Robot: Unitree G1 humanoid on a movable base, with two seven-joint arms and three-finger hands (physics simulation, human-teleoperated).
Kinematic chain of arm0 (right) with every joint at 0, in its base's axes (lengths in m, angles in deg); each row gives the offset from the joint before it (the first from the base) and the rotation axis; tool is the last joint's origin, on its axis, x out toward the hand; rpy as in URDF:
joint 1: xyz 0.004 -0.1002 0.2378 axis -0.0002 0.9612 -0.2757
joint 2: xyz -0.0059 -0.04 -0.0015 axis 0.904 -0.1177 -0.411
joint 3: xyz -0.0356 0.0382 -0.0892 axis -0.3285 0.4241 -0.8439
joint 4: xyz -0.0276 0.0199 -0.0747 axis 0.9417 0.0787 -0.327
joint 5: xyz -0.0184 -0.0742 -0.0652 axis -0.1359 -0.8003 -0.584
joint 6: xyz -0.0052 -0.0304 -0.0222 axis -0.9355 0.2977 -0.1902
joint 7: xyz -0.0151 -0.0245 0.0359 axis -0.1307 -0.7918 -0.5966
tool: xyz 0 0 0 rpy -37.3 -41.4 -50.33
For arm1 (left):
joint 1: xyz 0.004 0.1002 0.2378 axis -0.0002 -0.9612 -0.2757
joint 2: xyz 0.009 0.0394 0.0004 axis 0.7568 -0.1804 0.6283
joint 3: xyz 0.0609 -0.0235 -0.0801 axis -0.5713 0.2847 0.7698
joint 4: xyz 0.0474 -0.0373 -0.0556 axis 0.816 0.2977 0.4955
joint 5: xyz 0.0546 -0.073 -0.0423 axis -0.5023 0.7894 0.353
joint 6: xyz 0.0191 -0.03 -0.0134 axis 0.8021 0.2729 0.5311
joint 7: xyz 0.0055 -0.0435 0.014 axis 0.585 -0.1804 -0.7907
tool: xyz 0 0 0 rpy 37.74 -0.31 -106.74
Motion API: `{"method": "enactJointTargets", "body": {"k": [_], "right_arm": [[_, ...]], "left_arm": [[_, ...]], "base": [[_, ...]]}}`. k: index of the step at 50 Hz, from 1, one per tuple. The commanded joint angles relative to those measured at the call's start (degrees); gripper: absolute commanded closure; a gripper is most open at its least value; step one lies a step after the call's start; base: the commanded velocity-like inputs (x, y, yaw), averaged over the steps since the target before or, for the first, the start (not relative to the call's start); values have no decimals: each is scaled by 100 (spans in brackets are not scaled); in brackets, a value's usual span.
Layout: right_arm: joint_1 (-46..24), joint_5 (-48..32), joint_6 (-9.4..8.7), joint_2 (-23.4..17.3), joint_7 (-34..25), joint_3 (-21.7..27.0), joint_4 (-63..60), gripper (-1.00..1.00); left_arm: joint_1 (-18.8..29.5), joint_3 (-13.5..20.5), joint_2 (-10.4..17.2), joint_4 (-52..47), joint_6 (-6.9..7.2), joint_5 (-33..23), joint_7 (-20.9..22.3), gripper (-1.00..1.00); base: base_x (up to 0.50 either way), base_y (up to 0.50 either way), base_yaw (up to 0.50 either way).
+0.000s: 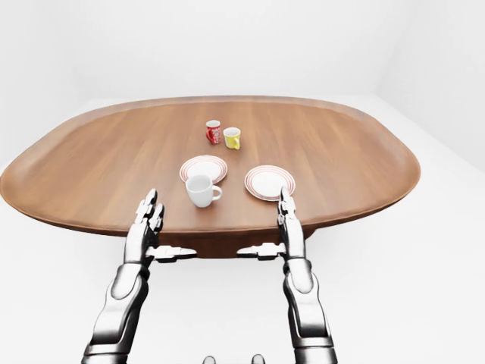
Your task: Put the white mug on the left plate.
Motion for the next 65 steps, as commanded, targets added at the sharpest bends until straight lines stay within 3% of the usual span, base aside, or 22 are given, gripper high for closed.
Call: {"method": "enactJointTargets", "body": {"k": [1,4,7,8,10,11,13,15,21,31,65], "right_arm": [[16,141,-276,-52,-179,90,-235,-100],[11,149,-372,-57,-188,91,-358,-100],[36,158,-344,-47,-213,77,-332,-100],[48,161,-428,-56,-215,72,-527,-100],[57,58,-428,-103,-211,42,-1075,-100],[36,-14,-428,-129,-212,37,-1470,-100],[-185,66,-428,-153,-269,112,-2416,-100],[-500,166,-428,-205,-244,243,-3082,-100],[-408,298,-428,-171,-286,346,-3041,-100],[-454,647,-428,-197,-160,479,-3145,-100],[-384,302,-428,-211,-283,310,-3005,-100]], "left_arm": [[36,160,85,16,-19,72,126,-99],[48,159,85,-31,9,70,131,-99],[48,154,82,-24,7,64,130,-99],[42,154,82,-121,72,87,143,-99],[68,154,165,-851,516,-51,117,-99],[109,179,189,-1308,528,-90,124,-99],[393,319,247,-2450,528,44,184,-99],[709,485,303,-2984,528,160,141,-99],[498,494,269,-2738,528,172,152,-99],[618,536,298,-2870,528,228,100,-99],[675,623,361,-2856,528,319,90,-99]], "base": [[0,0,0],[0,0,0],[0,0,0],[0,0,0],[0,0,0],[0,0,0],[0,0,0],[0,0,0],[0,0,0],[0,2,0],[0,50,0]]}}
